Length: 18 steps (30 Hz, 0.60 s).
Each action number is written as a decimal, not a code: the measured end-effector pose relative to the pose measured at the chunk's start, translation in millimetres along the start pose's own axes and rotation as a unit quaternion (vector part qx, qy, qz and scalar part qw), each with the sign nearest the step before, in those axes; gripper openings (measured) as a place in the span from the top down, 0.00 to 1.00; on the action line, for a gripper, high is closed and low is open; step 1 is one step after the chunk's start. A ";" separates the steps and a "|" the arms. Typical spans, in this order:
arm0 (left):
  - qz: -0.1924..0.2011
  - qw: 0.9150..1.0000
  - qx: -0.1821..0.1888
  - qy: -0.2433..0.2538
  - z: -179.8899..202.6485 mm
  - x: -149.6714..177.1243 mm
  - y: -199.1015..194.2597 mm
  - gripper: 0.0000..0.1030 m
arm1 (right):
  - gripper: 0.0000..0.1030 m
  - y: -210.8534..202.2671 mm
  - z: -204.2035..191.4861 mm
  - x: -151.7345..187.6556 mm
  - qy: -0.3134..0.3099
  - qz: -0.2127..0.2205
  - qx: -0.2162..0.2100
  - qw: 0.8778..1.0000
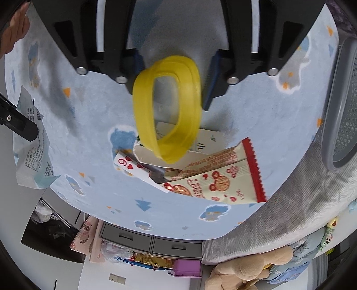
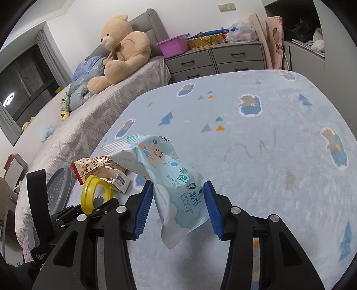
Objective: Collect trash
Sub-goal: 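Grasp the yellow plastic ring with the left tool while the right tool holds the packet, then carry ring and packet over the wastebasket and open both tools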
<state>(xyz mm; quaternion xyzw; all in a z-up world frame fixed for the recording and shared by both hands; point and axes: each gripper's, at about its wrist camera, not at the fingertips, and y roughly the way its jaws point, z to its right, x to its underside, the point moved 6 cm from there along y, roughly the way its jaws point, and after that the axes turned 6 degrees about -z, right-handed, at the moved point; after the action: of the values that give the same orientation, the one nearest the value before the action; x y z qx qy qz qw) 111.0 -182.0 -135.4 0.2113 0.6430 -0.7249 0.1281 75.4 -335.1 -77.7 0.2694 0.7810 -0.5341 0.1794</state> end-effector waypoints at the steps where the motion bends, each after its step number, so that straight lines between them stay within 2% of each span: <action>1: 0.000 1.000 0.000 -0.002 -2.2 0.2 -0.7 0.75 | 0.55 -0.1 -0.2 0.2 -0.001 0.000 0.000 1.000; 3: -0.003 1.000 0.002 -0.006 -7.0 1.0 -2.2 0.82 | 0.55 0.0 -1.1 -0.6 -0.001 0.001 0.000 1.000; 12: 0.006 1.000 -0.011 0.003 -24.7 13.2 -22.3 0.83 | 0.55 1.2 -6.0 0.7 -0.004 0.001 0.009 1.000; 18: 0.022 1.000 -0.018 0.005 -48.9 16.6 -51.8 0.83 | 0.55 2.9 -27.4 10.6 -0.012 -0.007 0.014 1.000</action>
<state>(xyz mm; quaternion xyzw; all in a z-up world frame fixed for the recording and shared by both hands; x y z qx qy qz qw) 79.6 -125.1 -101.8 0.2264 0.6519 -0.7091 0.1447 69.0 -306.4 -75.9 0.2600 0.7730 -0.5497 0.1809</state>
